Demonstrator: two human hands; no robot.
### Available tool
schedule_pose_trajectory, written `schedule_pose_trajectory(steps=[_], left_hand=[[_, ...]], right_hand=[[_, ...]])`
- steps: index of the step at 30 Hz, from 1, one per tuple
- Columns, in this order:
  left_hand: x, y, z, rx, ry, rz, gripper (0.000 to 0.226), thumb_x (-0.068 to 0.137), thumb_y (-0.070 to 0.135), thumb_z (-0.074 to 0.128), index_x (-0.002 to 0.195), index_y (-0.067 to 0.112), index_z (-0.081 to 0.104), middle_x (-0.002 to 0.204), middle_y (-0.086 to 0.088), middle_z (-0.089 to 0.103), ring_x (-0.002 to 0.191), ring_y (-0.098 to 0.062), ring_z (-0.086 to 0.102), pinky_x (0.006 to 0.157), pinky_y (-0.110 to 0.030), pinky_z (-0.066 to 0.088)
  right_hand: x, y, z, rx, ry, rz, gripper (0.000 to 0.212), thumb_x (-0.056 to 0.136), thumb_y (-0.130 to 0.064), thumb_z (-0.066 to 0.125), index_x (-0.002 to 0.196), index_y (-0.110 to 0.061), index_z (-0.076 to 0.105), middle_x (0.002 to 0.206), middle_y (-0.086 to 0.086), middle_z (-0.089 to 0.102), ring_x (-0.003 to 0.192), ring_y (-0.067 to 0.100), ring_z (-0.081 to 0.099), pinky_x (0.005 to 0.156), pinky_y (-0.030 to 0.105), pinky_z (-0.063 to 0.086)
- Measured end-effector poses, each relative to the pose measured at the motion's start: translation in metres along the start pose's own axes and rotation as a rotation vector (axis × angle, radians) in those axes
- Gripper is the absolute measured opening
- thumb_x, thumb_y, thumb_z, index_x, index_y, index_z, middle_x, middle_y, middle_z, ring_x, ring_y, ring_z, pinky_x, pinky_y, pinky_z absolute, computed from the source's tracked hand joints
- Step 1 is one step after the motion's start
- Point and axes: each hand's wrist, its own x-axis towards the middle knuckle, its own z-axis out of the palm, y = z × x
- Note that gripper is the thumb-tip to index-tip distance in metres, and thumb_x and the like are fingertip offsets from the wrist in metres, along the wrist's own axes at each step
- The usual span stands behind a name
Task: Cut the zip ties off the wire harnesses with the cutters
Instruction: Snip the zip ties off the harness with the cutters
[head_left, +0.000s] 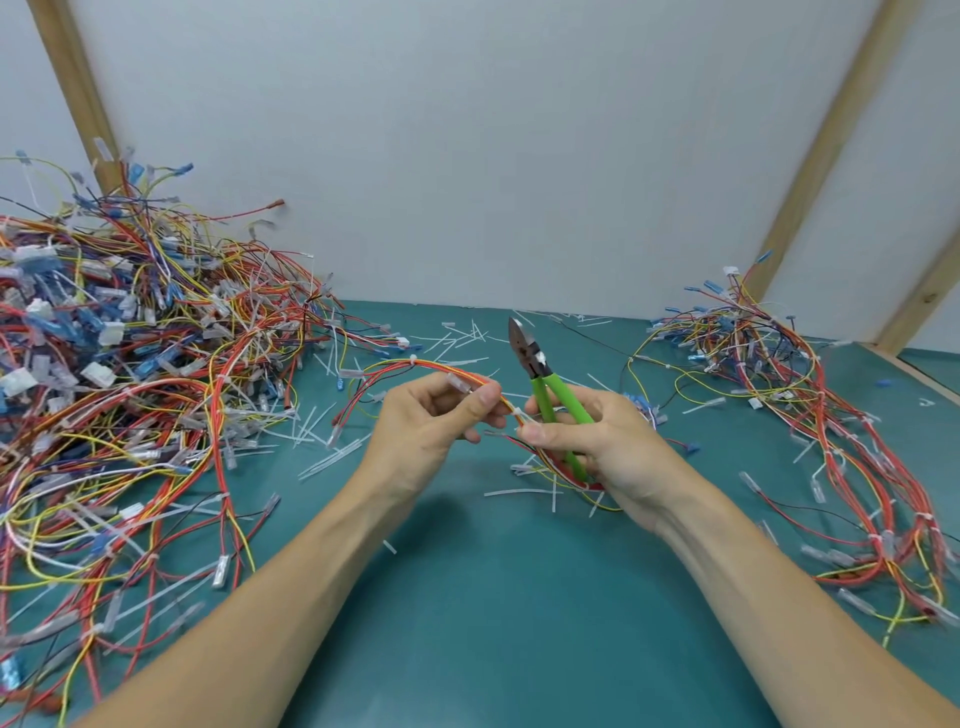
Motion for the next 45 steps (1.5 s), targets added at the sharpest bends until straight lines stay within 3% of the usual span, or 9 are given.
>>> schedule_pose_trajectory(steps=[5,8,10,14,21,29,37,42,45], left_hand=[[0.002,-0.001,0.0,-0.031,0.165,-0.055,0.013,0.089,0.016,0.074,0.084,0.005,0.068,0.077,-0.01,0.077,0.076,-0.022,0.077,0.057,-0.021,0.054],[0.003,-0.001,-0.005,-0.104,0.289,-0.147,0.014,0.09,0.017,0.074,0.084,0.007,0.067,0.08,-0.008,0.078,0.08,-0.02,0.077,0.057,-0.02,0.055],[0.003,-0.001,-0.009,-0.178,0.337,-0.215,0.013,0.091,0.019,0.073,0.083,0.01,0.068,0.082,-0.005,0.078,0.081,-0.016,0.077,0.058,-0.018,0.056],[0.004,-0.001,-0.013,-0.267,0.422,-0.295,0.011,0.091,0.015,0.073,0.083,0.011,0.067,0.079,-0.003,0.078,0.077,-0.013,0.077,0.062,-0.019,0.058],[0.006,-0.002,-0.014,-0.116,0.517,-0.236,0.012,0.09,0.011,0.073,0.082,0.006,0.065,0.07,-0.003,0.076,0.071,-0.014,0.076,0.06,-0.022,0.057],[0.003,-0.006,-0.003,-0.026,0.514,-0.156,0.014,0.089,0.012,0.074,0.087,0.001,0.067,0.07,-0.005,0.076,0.071,-0.017,0.077,0.055,-0.02,0.055],[0.001,-0.005,0.0,0.023,0.499,-0.113,0.013,0.09,0.012,0.073,0.083,0.003,0.066,0.067,-0.003,0.075,0.07,-0.016,0.076,0.056,-0.019,0.056],[0.0,-0.005,-0.001,0.054,0.5,-0.097,0.013,0.089,0.012,0.073,0.08,0.006,0.066,0.067,-0.004,0.075,0.069,-0.016,0.076,0.057,-0.02,0.056],[0.001,-0.006,-0.001,0.065,0.5,-0.091,0.014,0.09,0.011,0.073,0.078,0.007,0.066,0.069,-0.006,0.075,0.069,-0.016,0.076,0.058,-0.021,0.057]], right_hand=[[0.002,0.01,0.009,-0.221,0.265,-0.303,0.019,0.084,-0.019,0.086,0.093,-0.019,0.07,0.079,-0.012,0.075,0.069,0.005,0.069,0.063,0.02,0.052],[0.0,0.016,0.009,-0.687,0.568,-0.531,0.03,0.082,-0.051,0.083,0.095,-0.031,0.066,0.086,-0.02,0.072,0.078,0.005,0.068,0.069,0.026,0.052],[-0.001,0.017,0.006,-0.866,0.621,-0.556,0.039,0.079,-0.065,0.077,0.095,-0.032,0.066,0.086,-0.02,0.07,0.074,0.004,0.064,0.068,0.029,0.052],[0.0,0.014,0.001,-0.984,0.619,-0.548,0.041,0.078,-0.07,0.074,0.093,-0.032,0.069,0.083,-0.018,0.07,0.076,0.008,0.066,0.067,0.031,0.051],[0.001,0.011,-0.001,-1.019,0.524,-0.511,0.044,0.073,-0.074,0.066,0.094,-0.036,0.074,0.086,-0.02,0.074,0.083,0.009,0.067,0.069,0.031,0.052],[0.004,0.016,-0.003,-0.986,0.515,-0.498,0.048,0.071,-0.08,0.061,0.092,-0.039,0.073,0.082,-0.026,0.071,0.08,-0.002,0.061,0.065,0.007,0.036],[0.003,0.015,0.0,-0.957,0.533,-0.469,0.049,0.071,-0.083,0.06,0.09,-0.04,0.075,0.076,-0.027,0.07,0.075,-0.004,0.061,0.062,0.011,0.039],[0.002,0.015,0.0,-0.959,0.514,-0.452,0.051,0.068,-0.083,0.059,0.09,-0.041,0.077,0.063,-0.032,0.059,0.074,-0.022,0.055,0.058,0.011,0.033],[0.004,0.016,-0.002,-0.951,0.503,-0.456,0.052,0.068,-0.083,0.06,0.09,-0.04,0.078,0.069,-0.027,0.067,0.076,-0.017,0.057,0.058,0.012,0.035]])
